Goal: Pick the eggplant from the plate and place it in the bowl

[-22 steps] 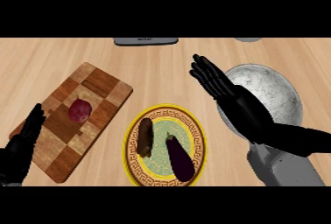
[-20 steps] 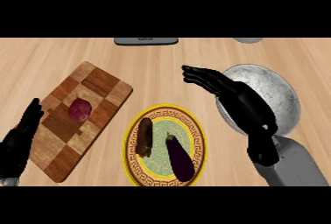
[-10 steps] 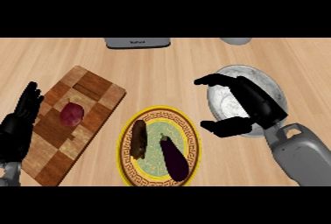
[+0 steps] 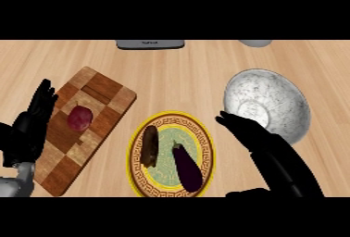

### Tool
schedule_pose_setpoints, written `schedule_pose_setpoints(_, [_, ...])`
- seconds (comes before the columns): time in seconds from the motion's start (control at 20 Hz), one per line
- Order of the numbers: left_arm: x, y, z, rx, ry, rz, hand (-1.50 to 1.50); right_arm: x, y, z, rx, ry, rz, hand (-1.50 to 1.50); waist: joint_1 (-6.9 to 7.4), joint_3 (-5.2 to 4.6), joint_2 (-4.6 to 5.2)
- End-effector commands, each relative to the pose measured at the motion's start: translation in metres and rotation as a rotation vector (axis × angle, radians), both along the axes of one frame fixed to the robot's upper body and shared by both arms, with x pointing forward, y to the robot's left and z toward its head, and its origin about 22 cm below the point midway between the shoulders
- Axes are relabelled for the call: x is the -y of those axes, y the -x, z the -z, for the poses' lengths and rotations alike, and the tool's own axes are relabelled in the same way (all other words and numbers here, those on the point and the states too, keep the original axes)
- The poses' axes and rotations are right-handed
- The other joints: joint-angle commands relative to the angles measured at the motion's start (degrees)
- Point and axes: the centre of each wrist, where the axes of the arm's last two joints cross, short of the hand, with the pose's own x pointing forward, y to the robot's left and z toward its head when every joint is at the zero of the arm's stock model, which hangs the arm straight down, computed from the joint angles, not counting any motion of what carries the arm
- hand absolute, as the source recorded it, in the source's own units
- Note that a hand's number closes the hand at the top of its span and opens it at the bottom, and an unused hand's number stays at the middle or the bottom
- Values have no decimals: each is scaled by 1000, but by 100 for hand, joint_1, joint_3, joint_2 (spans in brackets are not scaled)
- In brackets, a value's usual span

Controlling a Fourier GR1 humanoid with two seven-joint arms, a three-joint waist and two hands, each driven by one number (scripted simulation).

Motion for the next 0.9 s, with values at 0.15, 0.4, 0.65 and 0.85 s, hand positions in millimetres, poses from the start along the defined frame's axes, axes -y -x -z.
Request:
schedule_pose_setpoints(0.15, [8, -11, -17, 9, 15, 22, 0, -34, -23, -43, -11, 74, 38, -150, 213, 2, 43])
schedule_pose_setpoints(0.4, [-2, -14, -8, 10, 8, 55, 0, -71, -52, -67, -86, 152, 10, -150, 237, -3, 50])
schedule_pose_setpoints(0.65, [1, -23, -5, 16, 9, 22, 0, -96, -69, -51, -231, 397, -73, -150, 247, -7, 65])
schedule_pose_setpoints(0.85, [13, -10, -9, 5, 6, 42, 0, -104, -95, -46, -342, 479, -77, -150, 303, 0, 42])
